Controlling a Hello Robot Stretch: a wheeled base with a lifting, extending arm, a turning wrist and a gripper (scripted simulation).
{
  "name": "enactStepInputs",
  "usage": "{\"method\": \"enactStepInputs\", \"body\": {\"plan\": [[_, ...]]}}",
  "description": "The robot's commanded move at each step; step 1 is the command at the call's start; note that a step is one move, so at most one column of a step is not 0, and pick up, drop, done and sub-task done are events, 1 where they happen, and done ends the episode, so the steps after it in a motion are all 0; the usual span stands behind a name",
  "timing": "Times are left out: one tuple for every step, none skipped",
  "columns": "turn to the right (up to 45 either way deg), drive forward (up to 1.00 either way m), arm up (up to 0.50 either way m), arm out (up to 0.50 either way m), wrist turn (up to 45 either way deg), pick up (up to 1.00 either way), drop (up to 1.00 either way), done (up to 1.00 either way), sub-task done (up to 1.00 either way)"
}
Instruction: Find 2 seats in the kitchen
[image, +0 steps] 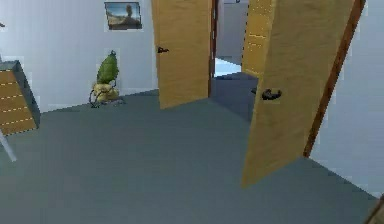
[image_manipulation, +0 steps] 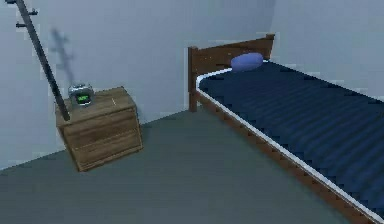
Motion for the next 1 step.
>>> {"method": "enactStepInputs", "body": {"plan": [[0.0,1.0,0.0,0.0,0.0,0.0,0.0,0.0,0.0]]}}
